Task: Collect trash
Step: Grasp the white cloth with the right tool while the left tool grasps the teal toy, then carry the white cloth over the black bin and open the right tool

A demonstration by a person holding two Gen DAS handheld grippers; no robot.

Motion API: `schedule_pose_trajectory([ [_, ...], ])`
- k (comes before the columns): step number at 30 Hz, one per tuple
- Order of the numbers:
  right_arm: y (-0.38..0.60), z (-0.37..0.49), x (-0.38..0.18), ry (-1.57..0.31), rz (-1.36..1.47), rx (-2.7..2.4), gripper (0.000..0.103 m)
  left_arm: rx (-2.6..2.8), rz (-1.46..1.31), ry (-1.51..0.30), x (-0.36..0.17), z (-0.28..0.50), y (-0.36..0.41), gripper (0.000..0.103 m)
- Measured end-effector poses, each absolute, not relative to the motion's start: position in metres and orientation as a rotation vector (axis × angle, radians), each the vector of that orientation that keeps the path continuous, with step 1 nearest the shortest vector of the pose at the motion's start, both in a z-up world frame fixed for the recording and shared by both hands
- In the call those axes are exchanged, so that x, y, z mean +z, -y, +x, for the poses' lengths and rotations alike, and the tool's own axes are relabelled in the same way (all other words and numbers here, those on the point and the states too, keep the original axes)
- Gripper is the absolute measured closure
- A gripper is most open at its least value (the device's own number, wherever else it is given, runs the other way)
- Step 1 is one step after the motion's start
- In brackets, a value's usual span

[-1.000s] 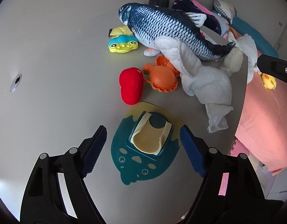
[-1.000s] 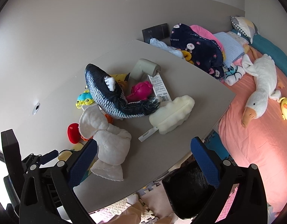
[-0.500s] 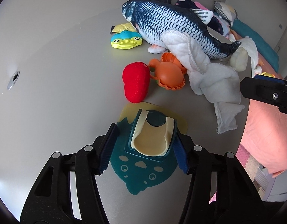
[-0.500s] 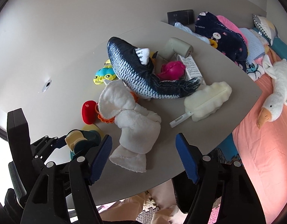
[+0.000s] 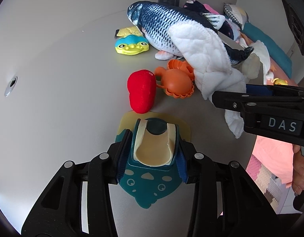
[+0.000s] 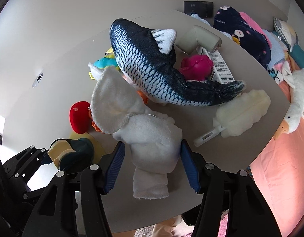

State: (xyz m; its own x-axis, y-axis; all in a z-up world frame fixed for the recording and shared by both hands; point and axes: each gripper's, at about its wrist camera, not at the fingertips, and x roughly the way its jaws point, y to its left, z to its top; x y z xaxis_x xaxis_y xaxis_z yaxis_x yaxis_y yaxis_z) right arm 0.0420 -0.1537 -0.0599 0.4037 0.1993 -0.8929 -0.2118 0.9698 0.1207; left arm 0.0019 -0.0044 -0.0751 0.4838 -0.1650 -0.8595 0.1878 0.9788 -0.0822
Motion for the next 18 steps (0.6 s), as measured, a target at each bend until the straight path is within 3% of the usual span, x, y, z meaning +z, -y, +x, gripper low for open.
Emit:
schedule_pose_trajectory([
  [5, 0.156, 0.044, -0.060, -1.120, 0.024, 0.277, 0.066, -0.213, -0.007, -1.048, -0.073, 0.001, -0.004, 0.063],
  [6, 0.158, 0.043, -0.059, -1.117, 0.036, 0.283, 0.066, -0.212, -0.013, -1.044, -0.071, 0.000, -0.006, 0.068],
  [18, 0.203, 0.010, -0.015, -1.010, 0.148, 0.304, 0.066, -0.208, -0.019, -0.958, -0.037, -0.023, 0.000, 0.068],
])
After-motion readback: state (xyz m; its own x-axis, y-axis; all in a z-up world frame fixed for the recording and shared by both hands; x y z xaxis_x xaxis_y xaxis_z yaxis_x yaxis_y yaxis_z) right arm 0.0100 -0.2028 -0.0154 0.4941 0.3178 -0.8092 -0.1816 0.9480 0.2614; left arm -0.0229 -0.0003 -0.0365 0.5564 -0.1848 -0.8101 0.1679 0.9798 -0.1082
